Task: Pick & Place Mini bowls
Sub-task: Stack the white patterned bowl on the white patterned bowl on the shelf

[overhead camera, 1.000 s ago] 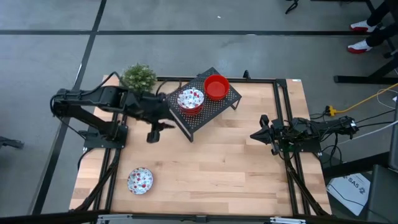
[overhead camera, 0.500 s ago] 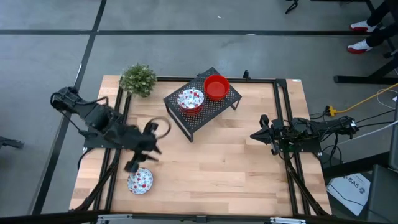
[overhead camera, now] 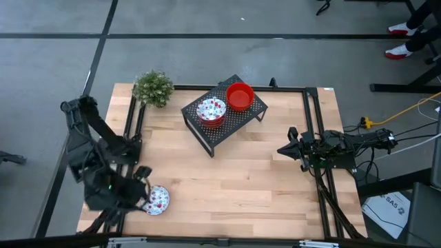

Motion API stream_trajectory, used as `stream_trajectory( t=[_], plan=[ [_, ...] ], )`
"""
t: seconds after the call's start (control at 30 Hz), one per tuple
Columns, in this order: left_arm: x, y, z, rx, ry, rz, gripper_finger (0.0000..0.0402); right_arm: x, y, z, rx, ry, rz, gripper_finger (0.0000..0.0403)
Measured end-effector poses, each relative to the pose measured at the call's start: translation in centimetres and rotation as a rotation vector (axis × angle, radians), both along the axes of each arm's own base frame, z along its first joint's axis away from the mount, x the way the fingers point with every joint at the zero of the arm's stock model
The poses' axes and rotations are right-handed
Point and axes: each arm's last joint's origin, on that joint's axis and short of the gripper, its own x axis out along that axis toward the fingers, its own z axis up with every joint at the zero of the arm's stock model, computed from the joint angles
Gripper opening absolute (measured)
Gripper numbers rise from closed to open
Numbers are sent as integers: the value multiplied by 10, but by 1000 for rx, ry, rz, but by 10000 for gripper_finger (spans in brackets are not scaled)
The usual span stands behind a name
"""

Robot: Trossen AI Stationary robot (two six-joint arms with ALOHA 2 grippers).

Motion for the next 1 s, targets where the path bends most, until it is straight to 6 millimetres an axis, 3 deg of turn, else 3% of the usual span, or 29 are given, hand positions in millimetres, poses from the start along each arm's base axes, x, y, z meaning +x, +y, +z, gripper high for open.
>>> stream_trajectory(
  t=[0.3,0.63,0.83,1.0],
  plan=[
    [-9,-34,-34,143,163,6,116,0,0,0,0,0,0,19],
    [10,-74,-96,388,342,80,116,0,0,0,0,0,0,19],
    [16,-93,-127,490,376,77,116,0,0,0,0,0,0,19],
    [12,-105,-138,536,321,71,116,0,0,0,0,0,0,19]
  ],
)
